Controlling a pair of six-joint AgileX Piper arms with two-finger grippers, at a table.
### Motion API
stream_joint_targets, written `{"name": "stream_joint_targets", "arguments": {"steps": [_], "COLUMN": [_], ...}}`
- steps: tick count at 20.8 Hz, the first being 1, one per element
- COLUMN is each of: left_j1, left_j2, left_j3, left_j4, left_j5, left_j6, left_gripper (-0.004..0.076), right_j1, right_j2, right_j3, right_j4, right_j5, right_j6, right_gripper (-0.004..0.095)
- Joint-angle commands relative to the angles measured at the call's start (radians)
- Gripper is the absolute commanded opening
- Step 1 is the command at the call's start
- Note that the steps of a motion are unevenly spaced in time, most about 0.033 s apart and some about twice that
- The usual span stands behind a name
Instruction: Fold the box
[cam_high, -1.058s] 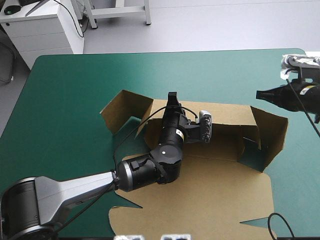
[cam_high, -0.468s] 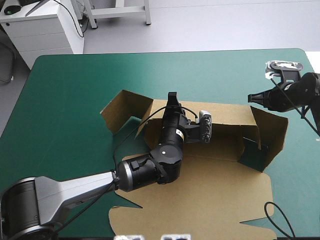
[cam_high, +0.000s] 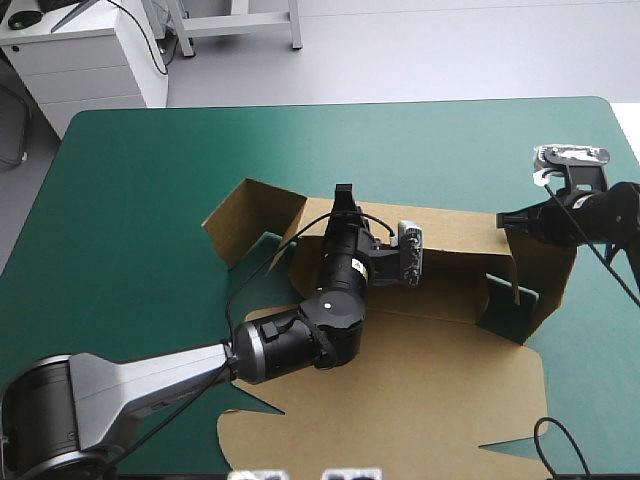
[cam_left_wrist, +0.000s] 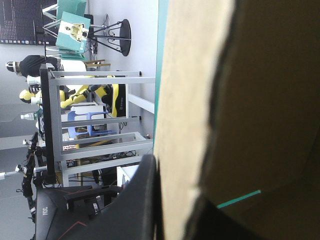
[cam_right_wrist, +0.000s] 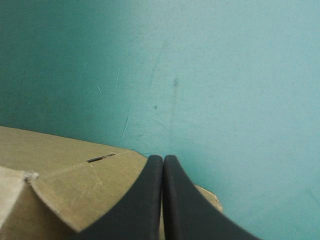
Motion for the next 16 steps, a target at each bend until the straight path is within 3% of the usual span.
{"name": "stream_joint_targets", "arguments": {"steps": [1, 10, 13, 16], "left_j1": [-0.008, -0.008, -0.008, -0.008], "left_j2": [-0.045, -0.065, -0.074, -0.067], "left_j3": [-0.027, -0.054, -0.11, -0.115], "left_j4": [0.033, 0.093, 0.091, 0.084], "left_j5": [0.008, -0.01, -0.002, -0.003], "left_j6": [-0.027, -0.208, -0.206, -0.174], "left_gripper": [-0.0008, -0.0008, -0.0008, -0.0008], "right_j1": [-0.002, -0.036, -0.108, -0.173], "right_j2": [-0.08, -0.127, -0.127, -0.127], "right_j3": [0.032, 0.043, 0.042, 0.042], "right_j4": [0.006, -0.004, 0.033, 0.147], "right_j5": [-0.003, -0.024, -0.046, -0.04], "right_j6": [-0.016, -0.014, -0.016, -0.102], "right_gripper": [-0.0014, -0.0014, -0.0014, -0.0014]}}
